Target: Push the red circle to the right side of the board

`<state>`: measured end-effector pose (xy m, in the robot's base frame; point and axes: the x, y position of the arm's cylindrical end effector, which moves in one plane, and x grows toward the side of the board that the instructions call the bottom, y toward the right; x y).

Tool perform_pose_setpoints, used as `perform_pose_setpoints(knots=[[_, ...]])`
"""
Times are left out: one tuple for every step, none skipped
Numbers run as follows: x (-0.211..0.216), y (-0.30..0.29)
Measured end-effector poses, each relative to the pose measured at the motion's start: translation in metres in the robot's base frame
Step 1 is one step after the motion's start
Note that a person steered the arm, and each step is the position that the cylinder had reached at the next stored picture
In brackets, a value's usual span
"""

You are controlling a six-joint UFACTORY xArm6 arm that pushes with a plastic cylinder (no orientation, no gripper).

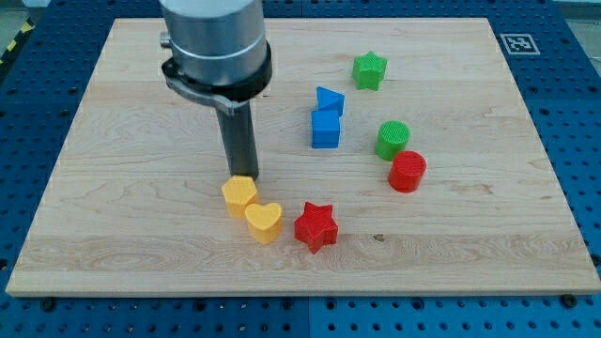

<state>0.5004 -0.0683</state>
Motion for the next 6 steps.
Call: perform_pose_setpoints(knots=[[0.005,0.019],[-0.003,0.07],[-0.007,0.127],[-0.009,0.18],[-0.011,0.208],[-0.028,0.21]])
